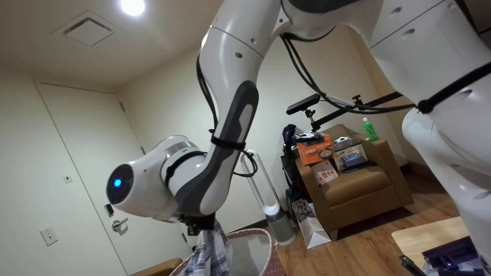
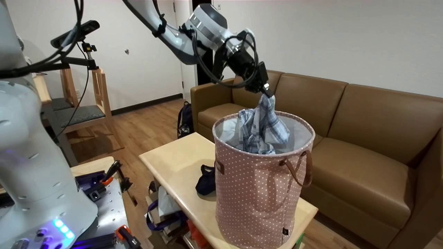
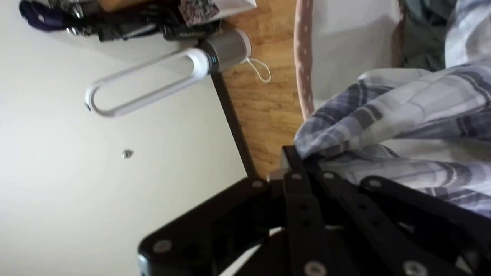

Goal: Put the pajama pants into the laundry bin

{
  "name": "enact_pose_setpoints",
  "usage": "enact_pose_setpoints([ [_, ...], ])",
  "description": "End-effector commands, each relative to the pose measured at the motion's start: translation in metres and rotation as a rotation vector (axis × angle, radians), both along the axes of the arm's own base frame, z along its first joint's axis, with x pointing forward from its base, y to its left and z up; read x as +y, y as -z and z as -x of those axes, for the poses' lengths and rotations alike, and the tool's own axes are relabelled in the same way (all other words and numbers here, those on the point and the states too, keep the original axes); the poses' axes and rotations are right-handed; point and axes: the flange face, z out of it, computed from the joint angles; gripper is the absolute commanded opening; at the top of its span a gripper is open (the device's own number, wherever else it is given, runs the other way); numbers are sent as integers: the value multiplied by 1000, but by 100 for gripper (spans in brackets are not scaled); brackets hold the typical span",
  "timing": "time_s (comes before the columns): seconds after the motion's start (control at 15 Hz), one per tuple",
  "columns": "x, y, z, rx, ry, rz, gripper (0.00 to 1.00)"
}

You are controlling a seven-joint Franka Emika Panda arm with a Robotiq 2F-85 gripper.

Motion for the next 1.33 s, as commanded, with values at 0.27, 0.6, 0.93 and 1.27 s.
enact_pose_setpoints([
  [0.27,-18,159,62,183,31,-326,27],
  [0.6,58,120,37,85,-190,-394,48],
  [0.93,131,8,14,6,-354,-248,82],
  [1.27,205,-39,7,49,-523,-128,100],
])
